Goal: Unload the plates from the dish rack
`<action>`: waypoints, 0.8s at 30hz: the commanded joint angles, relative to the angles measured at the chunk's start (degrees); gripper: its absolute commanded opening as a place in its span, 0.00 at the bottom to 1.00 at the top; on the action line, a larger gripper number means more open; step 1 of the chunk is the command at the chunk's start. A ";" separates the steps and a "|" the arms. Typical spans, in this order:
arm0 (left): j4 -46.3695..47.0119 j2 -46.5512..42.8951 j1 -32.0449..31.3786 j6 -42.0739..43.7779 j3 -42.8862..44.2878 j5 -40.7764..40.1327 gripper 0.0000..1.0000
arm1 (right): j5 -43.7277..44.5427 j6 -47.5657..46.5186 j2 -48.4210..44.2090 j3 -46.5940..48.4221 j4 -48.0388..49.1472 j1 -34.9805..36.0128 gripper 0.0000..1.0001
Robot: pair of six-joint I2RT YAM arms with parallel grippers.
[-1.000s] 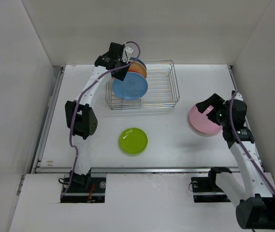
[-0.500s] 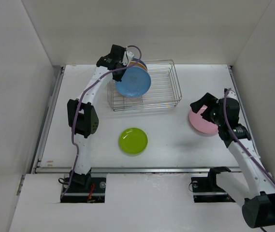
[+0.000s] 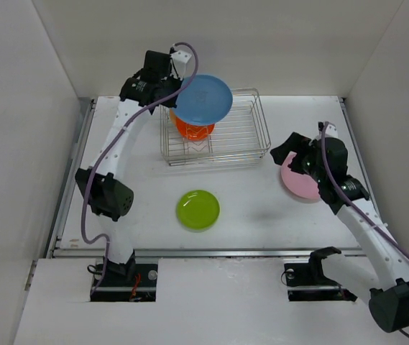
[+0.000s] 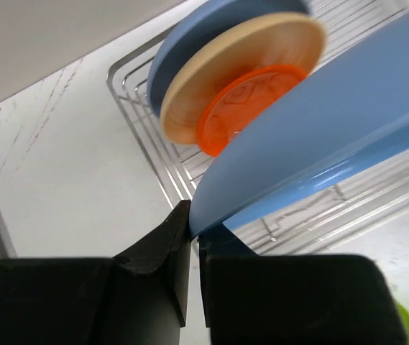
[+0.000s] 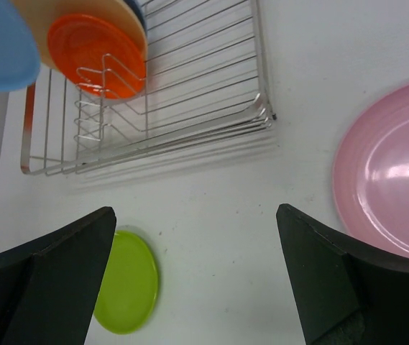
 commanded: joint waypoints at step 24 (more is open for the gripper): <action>-31.64 1.61 -4.53 -2.04 -1.46 35.29 0.00 | -3.41 -3.12 16.42 6.02 12.86 12.61 0.97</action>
